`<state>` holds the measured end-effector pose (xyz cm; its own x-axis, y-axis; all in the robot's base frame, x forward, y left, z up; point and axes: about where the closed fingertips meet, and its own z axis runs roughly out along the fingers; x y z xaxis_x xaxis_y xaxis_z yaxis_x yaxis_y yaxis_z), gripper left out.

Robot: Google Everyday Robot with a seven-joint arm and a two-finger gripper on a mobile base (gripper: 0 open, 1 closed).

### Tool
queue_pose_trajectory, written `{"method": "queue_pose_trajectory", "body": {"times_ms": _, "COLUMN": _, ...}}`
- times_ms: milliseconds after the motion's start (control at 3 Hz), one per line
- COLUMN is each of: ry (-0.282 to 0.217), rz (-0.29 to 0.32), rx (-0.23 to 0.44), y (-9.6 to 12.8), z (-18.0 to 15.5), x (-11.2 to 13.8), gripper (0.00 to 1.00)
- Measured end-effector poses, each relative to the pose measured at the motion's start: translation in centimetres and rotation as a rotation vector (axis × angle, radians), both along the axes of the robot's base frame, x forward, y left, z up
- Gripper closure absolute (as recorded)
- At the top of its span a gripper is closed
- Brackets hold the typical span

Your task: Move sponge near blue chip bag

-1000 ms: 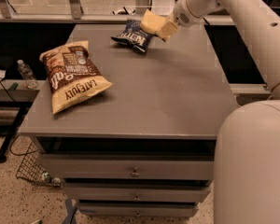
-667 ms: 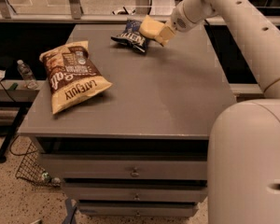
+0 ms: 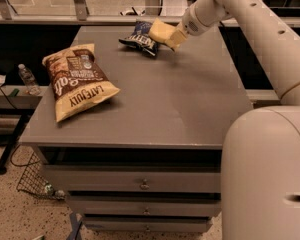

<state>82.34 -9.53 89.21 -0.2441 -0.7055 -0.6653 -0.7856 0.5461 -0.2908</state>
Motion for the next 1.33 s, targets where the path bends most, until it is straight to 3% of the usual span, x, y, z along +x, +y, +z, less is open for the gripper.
{"method": "queue_pose_trajectory", "body": {"times_ms": 667, "ry": 0.01, "rz": 0.007, "rx": -0.001, "y": 0.5, "z": -0.7, "x": 0.1, "gripper": 0.15}}
{"method": "queue_pose_trajectory", "body": {"times_ms": 1000, "ry": 0.014, "rz": 0.01, "rx": -0.001, "y": 0.7, "z": -1.1, "x": 0.2, "gripper": 0.0}}
{"method": "queue_pose_trajectory", "body": {"times_ms": 1333, "ry": -0.007, "rz": -0.005, "rx": 0.015, "y": -0.4, "z": -0.2, "x": -0.2, "gripper": 0.0}}
